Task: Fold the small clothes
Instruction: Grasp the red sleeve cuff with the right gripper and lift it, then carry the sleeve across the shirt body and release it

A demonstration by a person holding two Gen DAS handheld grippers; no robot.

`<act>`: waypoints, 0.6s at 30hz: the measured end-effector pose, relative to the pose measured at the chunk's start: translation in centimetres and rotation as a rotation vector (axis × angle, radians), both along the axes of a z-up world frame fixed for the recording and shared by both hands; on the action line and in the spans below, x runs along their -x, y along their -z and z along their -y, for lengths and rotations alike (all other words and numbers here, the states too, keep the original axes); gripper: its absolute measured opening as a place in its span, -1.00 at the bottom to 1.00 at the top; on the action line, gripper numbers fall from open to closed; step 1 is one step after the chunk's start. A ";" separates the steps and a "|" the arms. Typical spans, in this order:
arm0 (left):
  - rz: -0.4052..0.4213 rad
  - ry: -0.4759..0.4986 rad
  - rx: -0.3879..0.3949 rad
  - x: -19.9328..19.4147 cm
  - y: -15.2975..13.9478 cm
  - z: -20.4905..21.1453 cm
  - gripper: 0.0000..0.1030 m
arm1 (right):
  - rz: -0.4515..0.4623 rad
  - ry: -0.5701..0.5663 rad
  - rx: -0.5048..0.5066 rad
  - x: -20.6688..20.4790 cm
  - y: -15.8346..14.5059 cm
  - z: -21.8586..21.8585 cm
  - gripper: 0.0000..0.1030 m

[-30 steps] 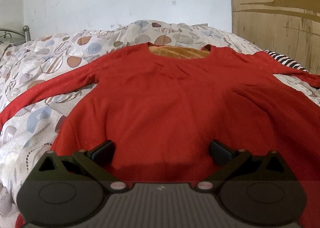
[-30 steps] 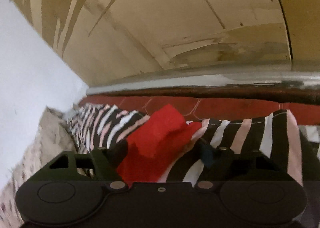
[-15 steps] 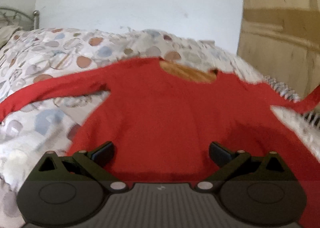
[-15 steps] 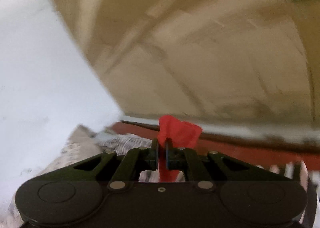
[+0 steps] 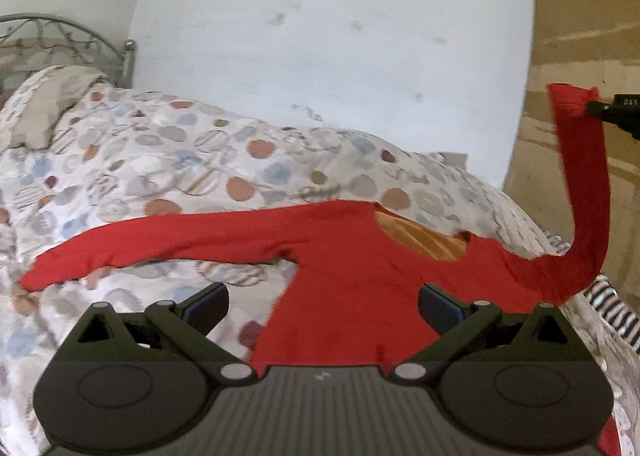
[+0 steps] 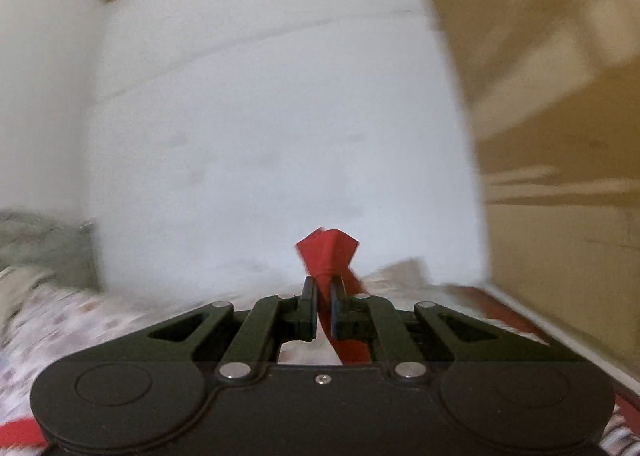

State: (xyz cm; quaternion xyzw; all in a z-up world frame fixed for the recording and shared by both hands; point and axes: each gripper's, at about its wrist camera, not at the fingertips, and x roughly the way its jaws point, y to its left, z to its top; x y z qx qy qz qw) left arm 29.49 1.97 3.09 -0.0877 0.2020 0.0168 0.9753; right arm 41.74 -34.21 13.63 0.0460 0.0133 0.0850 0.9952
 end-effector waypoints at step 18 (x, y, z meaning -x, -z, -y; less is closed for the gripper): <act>0.019 -0.227 -0.064 1.2 0.5 -3.8 0.99 | -0.229 -0.524 0.695 9.7 16.2 -20.8 -0.87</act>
